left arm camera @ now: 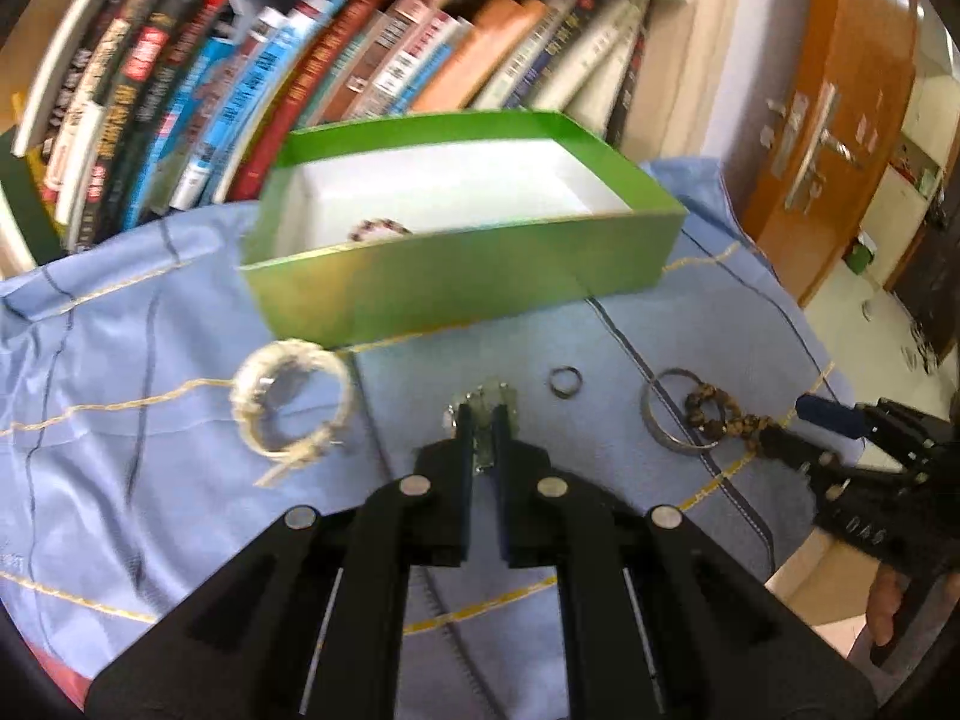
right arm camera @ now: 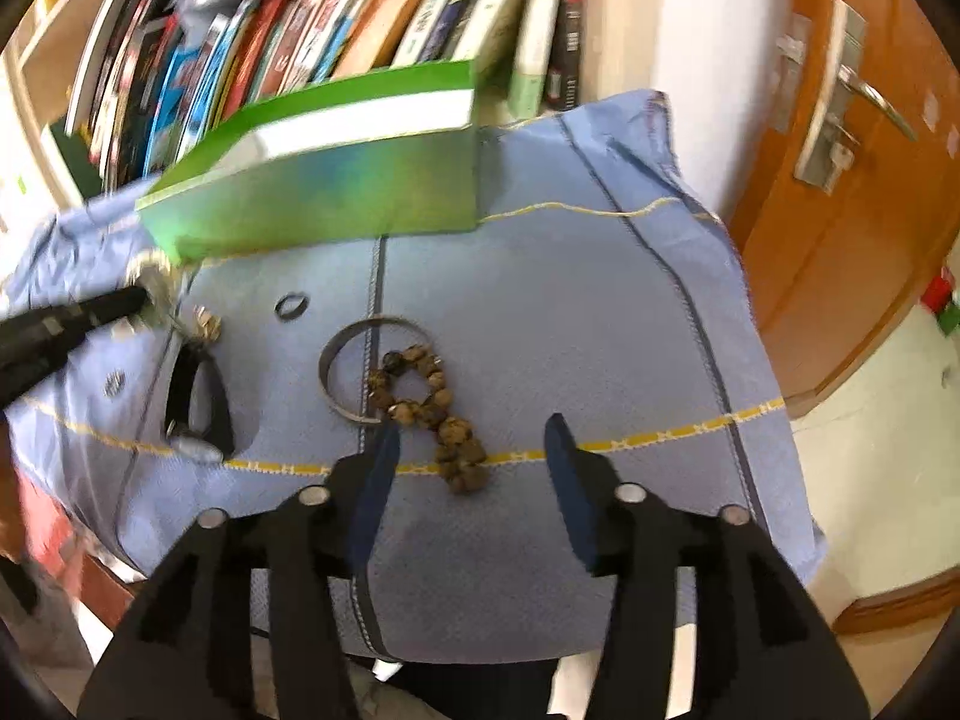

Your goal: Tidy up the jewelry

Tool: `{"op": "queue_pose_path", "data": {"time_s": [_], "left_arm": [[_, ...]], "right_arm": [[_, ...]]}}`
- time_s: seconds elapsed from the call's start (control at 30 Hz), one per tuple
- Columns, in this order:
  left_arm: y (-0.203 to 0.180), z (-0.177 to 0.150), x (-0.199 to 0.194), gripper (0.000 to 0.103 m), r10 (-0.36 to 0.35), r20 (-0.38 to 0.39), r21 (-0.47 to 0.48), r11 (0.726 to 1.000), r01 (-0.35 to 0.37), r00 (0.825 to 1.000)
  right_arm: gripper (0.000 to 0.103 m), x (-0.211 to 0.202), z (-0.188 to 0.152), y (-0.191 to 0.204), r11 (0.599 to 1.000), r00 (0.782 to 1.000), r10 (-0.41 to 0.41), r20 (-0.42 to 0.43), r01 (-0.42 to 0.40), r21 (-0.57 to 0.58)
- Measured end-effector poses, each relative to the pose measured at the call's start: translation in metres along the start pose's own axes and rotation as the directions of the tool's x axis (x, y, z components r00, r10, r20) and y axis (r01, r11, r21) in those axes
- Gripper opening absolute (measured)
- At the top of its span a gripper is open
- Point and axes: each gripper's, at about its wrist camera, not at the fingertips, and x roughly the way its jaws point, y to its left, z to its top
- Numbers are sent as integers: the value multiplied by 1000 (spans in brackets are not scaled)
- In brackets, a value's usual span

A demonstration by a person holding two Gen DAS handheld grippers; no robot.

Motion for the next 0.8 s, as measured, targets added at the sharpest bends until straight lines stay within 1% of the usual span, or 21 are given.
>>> {"op": "queue_pose_path", "data": {"time_s": [0.07,0.1,0.13,0.17,0.2,0.3,0.43,0.53,0.67,0.8], "left_arm": [[11,-1,-8,6,14,12,-18,1000,-14,1000],[15,-1,-10,6,17,14,-24,1000,-17,1000],[20,-2,-12,6,23,15,-32,999,-23,1000],[25,-3,-14,6,32,15,-42,999,-31,999],[28,-3,-14,6,34,15,-47,998,-33,999],[36,-6,-18,6,39,17,-64,997,-38,999],[40,-7,-24,7,38,31,-78,996,-36,999],[41,-7,-30,7,37,44,-85,996,-33,998],[40,-7,-42,7,40,70,-94,995,-34,997],[39,-7,-52,7,57,89,-93,995,-49,994]], "right_arm": [[50,7,0,8,999,1000,-9,-16,8,-31],[40,9,0,11,999,1000,-12,-24,11,-43],[20,11,0,14,999,1000,-14,-28,12,-51],[14,13,1,17,999,999,-7,-38,5,-54],[12,13,1,18,999,999,5,-41,-8,-53],[12,5,6,23,998,1000,23,-12,-24,-57],[12,-18,20,29,998,997,36,65,-32,-62],[12,-35,33,32,998,992,43,122,-36,-55],[12,-58,50,36,997,978,65,198,-58,-42],[12,-64,57,44,996,972,80,221,-68,-61]]}}
